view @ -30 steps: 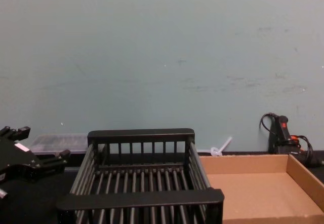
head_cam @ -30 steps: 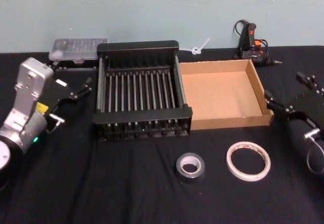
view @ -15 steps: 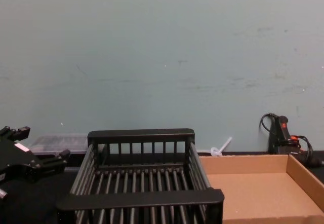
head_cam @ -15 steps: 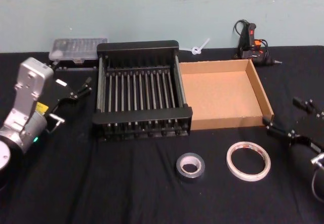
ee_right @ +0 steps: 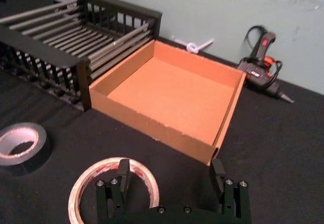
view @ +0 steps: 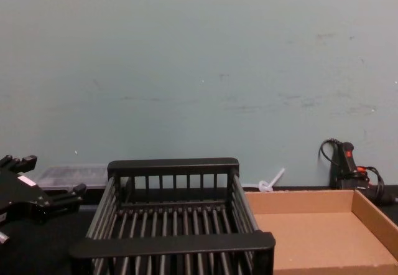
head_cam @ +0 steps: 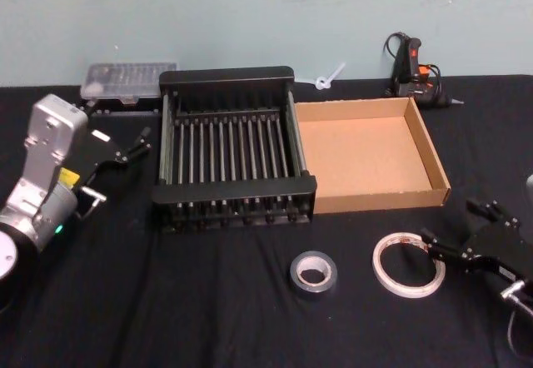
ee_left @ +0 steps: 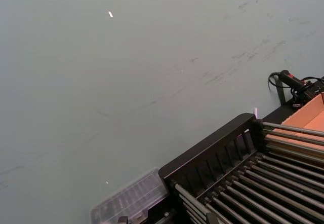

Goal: Pick up the white tape and place it into the black box , Pick up the silver tape and place it into the brown box.

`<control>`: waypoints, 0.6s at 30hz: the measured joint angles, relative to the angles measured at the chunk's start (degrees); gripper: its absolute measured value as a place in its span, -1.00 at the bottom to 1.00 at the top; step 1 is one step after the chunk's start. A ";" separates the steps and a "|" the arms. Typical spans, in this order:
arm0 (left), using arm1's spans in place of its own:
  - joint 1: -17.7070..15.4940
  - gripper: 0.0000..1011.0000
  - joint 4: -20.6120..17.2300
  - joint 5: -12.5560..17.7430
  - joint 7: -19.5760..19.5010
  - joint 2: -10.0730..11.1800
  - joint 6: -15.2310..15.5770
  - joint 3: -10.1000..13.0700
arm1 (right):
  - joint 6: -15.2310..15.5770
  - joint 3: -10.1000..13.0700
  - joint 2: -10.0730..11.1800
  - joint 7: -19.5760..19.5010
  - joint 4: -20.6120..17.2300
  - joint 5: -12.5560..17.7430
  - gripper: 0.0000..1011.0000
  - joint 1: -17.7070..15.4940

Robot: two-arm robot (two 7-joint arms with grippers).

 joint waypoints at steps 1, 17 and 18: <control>0.00 0.98 0.00 0.00 0.00 0.00 0.00 0.00 | 0.42 -0.25 -0.24 0.25 0.37 -0.34 0.98 0.28; 0.00 0.98 0.00 0.00 0.00 0.00 0.00 0.00 | 4.21 -1.49 -3.85 3.01 5.55 -2.05 0.98 3.53; 0.00 0.98 0.00 0.00 0.00 0.00 0.00 0.00 | 4.30 -1.51 -4.02 3.13 5.78 -2.12 0.98 3.65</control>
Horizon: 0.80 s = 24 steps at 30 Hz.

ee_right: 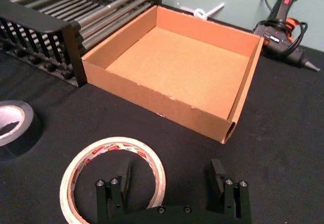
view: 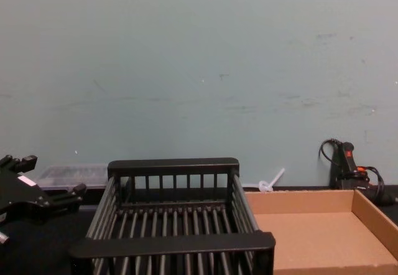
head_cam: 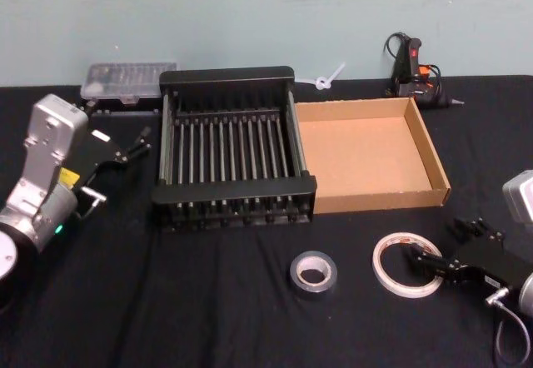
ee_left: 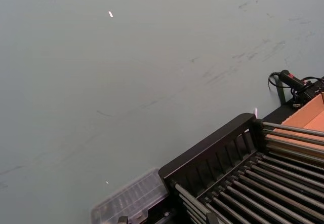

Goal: Pick up the white tape and place it into the black box , Pick up the silver tape and place it into the brown box.

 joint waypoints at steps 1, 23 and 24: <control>0.00 0.98 0.00 0.00 0.00 0.00 0.00 0.00 | 0.20 -0.03 -0.27 0.16 0.35 -0.19 0.98 0.19; 0.00 0.98 0.00 0.00 0.00 0.00 0.00 0.00 | 1.71 1.04 -3.18 2.59 2.12 -2.30 0.98 1.15; 0.00 0.98 0.00 0.00 0.00 0.00 0.00 0.00 | 1.77 1.11 -3.27 2.67 2.15 -2.38 0.98 1.15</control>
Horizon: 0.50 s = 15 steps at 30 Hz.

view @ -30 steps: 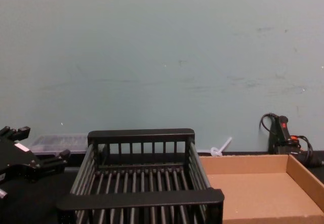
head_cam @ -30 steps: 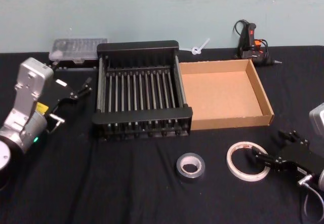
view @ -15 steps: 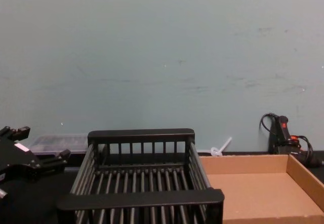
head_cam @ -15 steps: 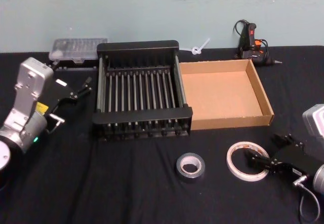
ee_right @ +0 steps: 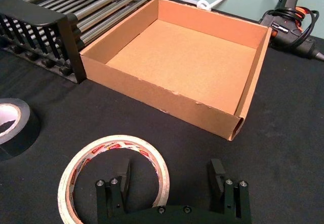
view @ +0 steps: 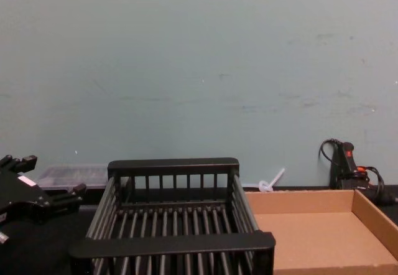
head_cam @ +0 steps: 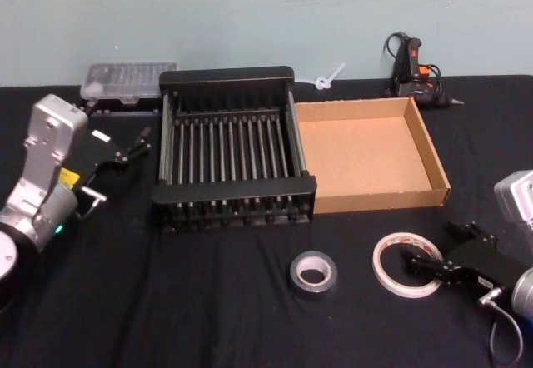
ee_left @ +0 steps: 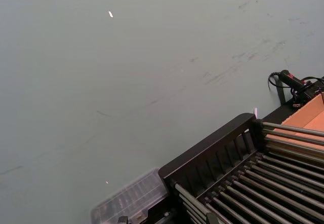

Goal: Pick up the white tape and place it into the black box , Pick up the silver tape and place it into the brown box.

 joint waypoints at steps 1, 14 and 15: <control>0.00 0.98 0.00 0.00 0.00 0.00 0.00 0.00 | 0.15 0.11 -0.17 0.12 0.06 -0.13 0.98 0.03; 0.00 0.98 0.00 0.00 0.00 0.00 0.00 0.00 | 1.31 1.13 -1.45 1.45 0.37 -1.12 0.98 0.11; 0.00 0.98 0.00 0.00 0.00 0.00 0.00 0.00 | 1.38 1.23 -1.57 1.60 0.43 -1.17 0.98 0.11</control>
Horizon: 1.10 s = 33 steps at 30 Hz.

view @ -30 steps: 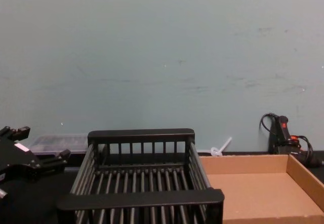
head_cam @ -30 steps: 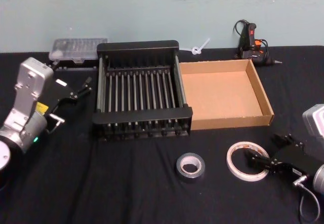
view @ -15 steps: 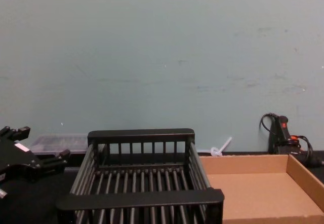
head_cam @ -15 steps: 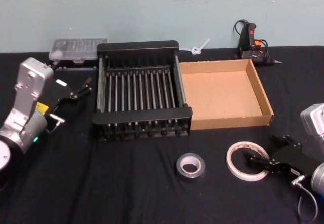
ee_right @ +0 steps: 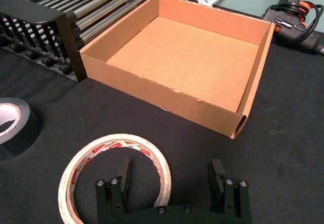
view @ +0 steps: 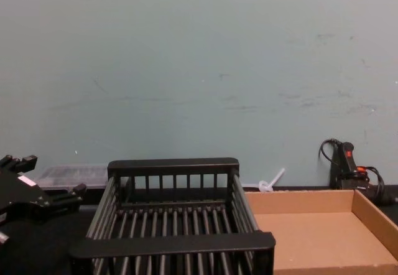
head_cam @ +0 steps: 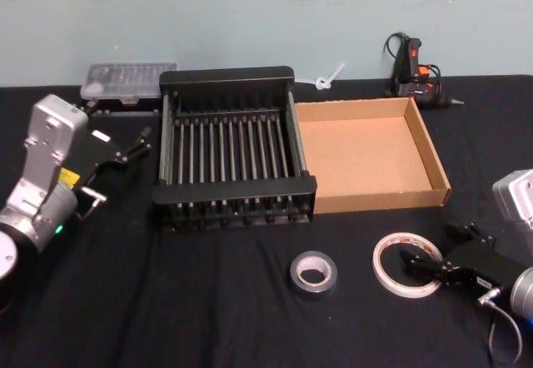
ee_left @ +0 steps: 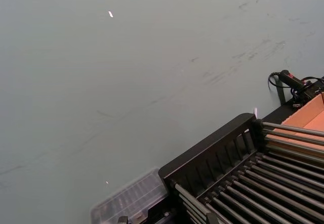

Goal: Pick up the white tape and place it into the black box , Pick up the silver tape and place it into the brown box.

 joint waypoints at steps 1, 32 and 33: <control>0.00 0.98 0.00 0.00 0.00 0.00 0.00 0.00 | 0.04 0.04 -0.06 0.09 0.04 -0.02 0.98 0.00; 0.00 0.98 0.00 -0.01 0.00 0.00 0.00 0.00 | 0.37 0.37 -0.49 0.66 0.35 -0.44 0.98 0.12; 0.00 0.98 0.00 0.00 0.00 0.00 0.00 0.00 | 0.37 0.36 -0.48 0.65 0.34 -0.43 0.98 0.12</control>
